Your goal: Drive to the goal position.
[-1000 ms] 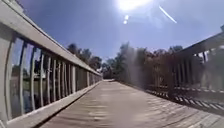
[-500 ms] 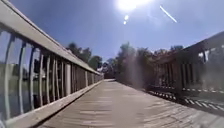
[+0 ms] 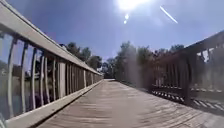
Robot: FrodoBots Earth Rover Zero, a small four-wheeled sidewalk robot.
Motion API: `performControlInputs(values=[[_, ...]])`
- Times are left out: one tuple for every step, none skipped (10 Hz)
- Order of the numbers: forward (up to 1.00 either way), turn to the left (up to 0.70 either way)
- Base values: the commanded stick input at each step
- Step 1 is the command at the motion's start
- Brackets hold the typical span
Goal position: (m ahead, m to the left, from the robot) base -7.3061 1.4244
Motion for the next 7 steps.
performControlInputs(values=[[0.44,0.02],[0.44,0.02],[0.44,0.02],[0.44,0.02],[0.44,0.02],[0.44,0.02],[0.44,0.02]])
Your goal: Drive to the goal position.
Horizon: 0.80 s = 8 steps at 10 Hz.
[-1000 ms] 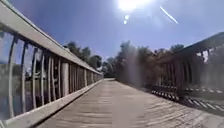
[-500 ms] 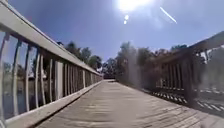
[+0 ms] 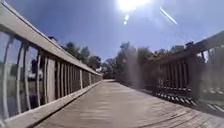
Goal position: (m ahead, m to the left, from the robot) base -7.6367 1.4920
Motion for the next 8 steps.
performControlInputs(values=[[0.44,0.02],[0.44,0.02],[0.44,0.02],[0.44,0.02],[0.44,0.02],[0.44,0.02],[0.44,0.02],[0.44,0.02]])
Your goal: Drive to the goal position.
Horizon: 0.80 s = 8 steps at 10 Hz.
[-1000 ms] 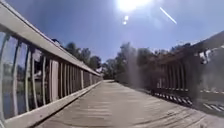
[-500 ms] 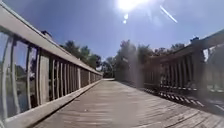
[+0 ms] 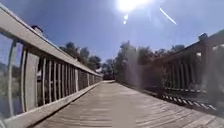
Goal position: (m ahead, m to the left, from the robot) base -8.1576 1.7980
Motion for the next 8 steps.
performControlInputs(values=[[0.44,0.02],[0.44,0.02],[0.44,0.02],[0.44,0.02],[0.44,0.02],[0.44,0.02],[0.44,0.02],[0.44,0.02]])
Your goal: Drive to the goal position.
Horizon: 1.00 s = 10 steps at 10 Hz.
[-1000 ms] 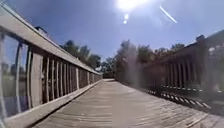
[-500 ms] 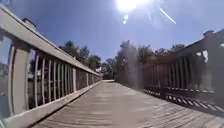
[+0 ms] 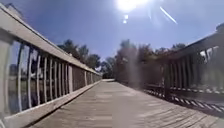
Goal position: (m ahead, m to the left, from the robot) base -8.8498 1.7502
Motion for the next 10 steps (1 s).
performControlInputs(values=[[0.44,0.02],[0.44,0.02],[0.44,0.02],[0.44,0.02],[0.44,0.02],[0.44,0.02],[0.44,0.02],[0.44,0.02],[0.44,0.02],[0.44,0.02]])
